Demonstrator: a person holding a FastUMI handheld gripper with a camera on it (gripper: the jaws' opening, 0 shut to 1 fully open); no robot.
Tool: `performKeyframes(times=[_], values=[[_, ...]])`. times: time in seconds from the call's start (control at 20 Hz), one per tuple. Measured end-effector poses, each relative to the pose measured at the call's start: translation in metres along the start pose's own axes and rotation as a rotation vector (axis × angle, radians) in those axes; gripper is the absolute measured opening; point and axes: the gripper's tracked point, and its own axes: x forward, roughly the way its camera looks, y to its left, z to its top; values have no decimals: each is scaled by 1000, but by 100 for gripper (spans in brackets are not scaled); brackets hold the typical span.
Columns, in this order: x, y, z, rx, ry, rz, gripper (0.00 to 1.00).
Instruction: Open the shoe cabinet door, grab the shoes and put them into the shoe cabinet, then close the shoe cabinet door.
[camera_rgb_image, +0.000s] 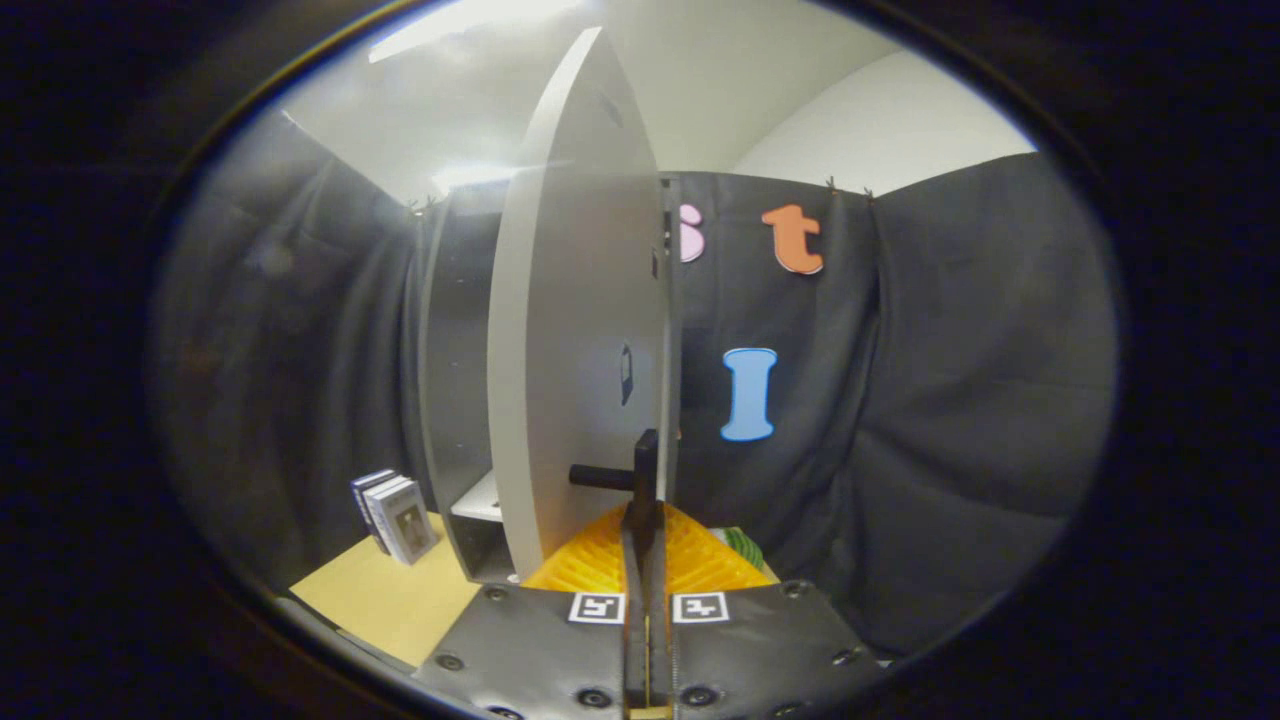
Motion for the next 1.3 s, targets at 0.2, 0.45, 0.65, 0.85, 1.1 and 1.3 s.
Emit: performKeyframes(times=[0.2, 0.45, 0.65, 0.85, 1.1, 1.3], values=[[3, -25, 0, 14, 16, -15, 2], [3, -42, 0, 13, 30, 25, 2], [-3, -67, 0, 17, 36, 9, 2], [-20, -83, 3, 32, 28, 21, 2], [-41, -83, 12, 2, -14, 35, 2], [-76, -59, 16, 13, -20, 61, 2]])
